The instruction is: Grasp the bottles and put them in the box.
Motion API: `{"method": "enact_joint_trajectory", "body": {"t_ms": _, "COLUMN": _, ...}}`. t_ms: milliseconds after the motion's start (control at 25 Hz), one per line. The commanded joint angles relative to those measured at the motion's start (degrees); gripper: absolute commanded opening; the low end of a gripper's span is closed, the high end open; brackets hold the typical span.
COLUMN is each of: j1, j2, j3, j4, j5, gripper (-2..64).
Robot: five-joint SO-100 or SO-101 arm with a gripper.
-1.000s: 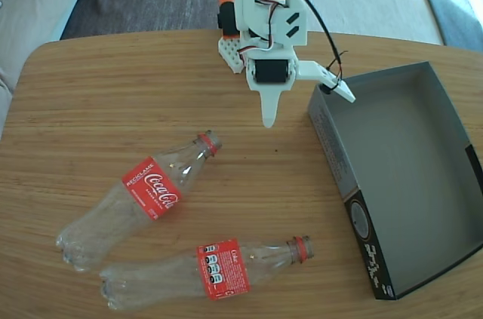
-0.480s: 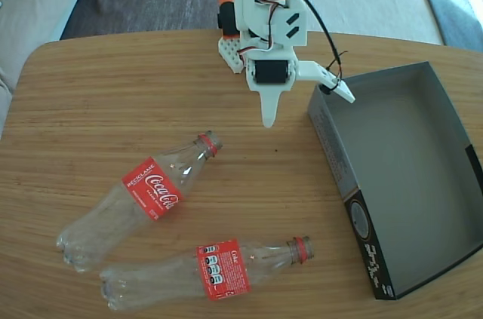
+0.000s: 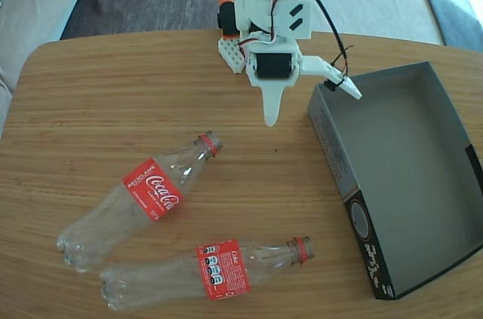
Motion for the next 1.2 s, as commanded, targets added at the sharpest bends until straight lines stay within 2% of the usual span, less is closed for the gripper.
{"method": "enact_joint_trajectory", "body": {"t_ms": 0, "j1": 0.00, "j2": -8.00, "j3": -6.86, "j4": -0.88, "j5": 0.09, "gripper": -0.4}}
{"method": "enact_joint_trajectory", "body": {"t_ms": 320, "j1": 0.00, "j2": -21.01, "j3": -24.87, "j4": -0.26, "j5": -0.26, "gripper": -0.3}}
{"method": "enact_joint_trajectory", "body": {"t_ms": 560, "j1": 0.00, "j2": -31.29, "j3": -33.75, "j4": 0.09, "j5": -0.26, "gripper": -0.3}}
{"method": "enact_joint_trajectory", "body": {"t_ms": 600, "j1": 0.00, "j2": -32.70, "j3": -35.51, "j4": 0.53, "j5": -0.35, "gripper": 0.8}}
{"method": "enact_joint_trajectory", "body": {"t_ms": 800, "j1": -0.18, "j2": -41.31, "j3": -44.30, "j4": 6.24, "j5": -2.55, "gripper": 15.8}}
{"method": "enact_joint_trajectory", "body": {"t_ms": 960, "j1": -0.09, "j2": -48.69, "j3": -52.38, "j4": 11.16, "j5": -7.65, "gripper": 17.0}}
{"method": "enact_joint_trajectory", "body": {"t_ms": 1160, "j1": -0.44, "j2": -56.78, "j3": -59.94, "j4": 14.24, "j5": -17.40, "gripper": 17.6}}
